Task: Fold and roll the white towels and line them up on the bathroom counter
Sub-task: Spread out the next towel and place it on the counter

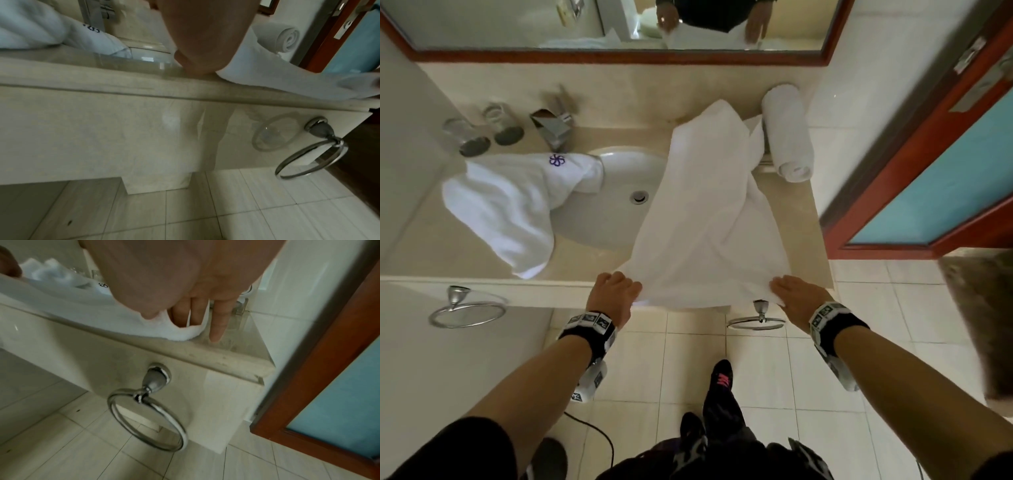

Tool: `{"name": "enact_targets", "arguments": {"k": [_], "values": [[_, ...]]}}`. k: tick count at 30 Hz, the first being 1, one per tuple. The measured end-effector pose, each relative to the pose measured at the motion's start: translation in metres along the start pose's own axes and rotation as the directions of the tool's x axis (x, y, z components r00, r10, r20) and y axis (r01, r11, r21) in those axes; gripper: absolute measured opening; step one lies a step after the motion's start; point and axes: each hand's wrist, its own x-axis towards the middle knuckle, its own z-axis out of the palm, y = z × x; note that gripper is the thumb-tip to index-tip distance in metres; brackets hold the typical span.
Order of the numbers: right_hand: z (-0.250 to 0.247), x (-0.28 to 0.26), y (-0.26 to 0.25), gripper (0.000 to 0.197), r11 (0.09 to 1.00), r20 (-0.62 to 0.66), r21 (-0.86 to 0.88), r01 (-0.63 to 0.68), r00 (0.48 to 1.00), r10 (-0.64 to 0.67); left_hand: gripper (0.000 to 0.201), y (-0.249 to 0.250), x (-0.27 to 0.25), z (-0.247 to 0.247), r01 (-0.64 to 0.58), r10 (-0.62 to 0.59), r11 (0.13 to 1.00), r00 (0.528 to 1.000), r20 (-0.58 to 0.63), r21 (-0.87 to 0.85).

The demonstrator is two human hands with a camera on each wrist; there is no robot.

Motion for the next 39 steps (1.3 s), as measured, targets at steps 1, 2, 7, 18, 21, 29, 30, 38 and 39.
{"name": "enact_targets", "arguments": {"k": [1, 2, 7, 18, 21, 29, 30, 38, 39], "values": [[0.006, -0.005, -0.001, 0.057, 1.0, -0.01, -0.004, 0.009, 1.0, -0.009, 0.045, 0.0, -0.007, 0.004, 0.009, -0.009, 1.0, 1.0, 0.005, 0.007], [0.012, -0.012, -0.003, 0.058, 1.0, -0.011, -0.009, 0.008, 1.0, -0.009, 0.045, -0.001, -0.013, 0.008, 0.018, -0.018, 1.0, 1.0, 0.016, 0.011], [0.032, -0.034, 0.001, 0.049, 0.995, 0.056, -0.095, -0.002, 0.998, 0.007, 0.036, 0.0, -0.029, 0.024, 0.072, -0.07, 0.997, 0.993, 0.097, -0.02], [0.006, -0.021, -0.027, 0.054, 0.996, 0.166, -0.065, -0.057, 0.984, 0.067, 0.028, 0.023, -0.026, 0.026, 0.1, -0.076, 0.995, 0.896, 0.437, -0.031], [-0.017, -0.006, -0.031, 0.053, 0.994, 0.129, 0.031, -0.103, 0.987, 0.098, 0.027, 0.026, -0.02, 0.032, 0.18, -0.047, 0.966, 0.825, 0.563, -0.183], [-0.068, 0.053, -0.03, 0.044, 0.931, -0.027, 0.341, -0.13, 0.989, 0.148, 0.019, 0.005, 0.042, -0.003, 0.416, -0.255, 0.535, 0.909, 0.329, -0.735], [-0.071, 0.062, -0.03, 0.043, 0.928, -0.038, 0.352, -0.121, 0.989, 0.143, 0.022, 0.003, 0.052, -0.011, 0.421, -0.283, 0.424, 0.903, 0.324, -0.802], [-0.146, 0.168, -0.026, 0.038, 0.881, -0.111, 0.472, 0.006, 0.992, 0.052, 0.021, -0.036, 0.148, -0.046, 0.465, -0.436, -0.011, 0.795, 0.423, -0.885], [-0.159, 0.18, -0.025, 0.036, 0.87, -0.13, 0.493, 0.026, 0.991, 0.044, 0.021, -0.041, 0.157, -0.049, 0.473, -0.454, -0.014, 0.782, 0.427, -0.881]]}}
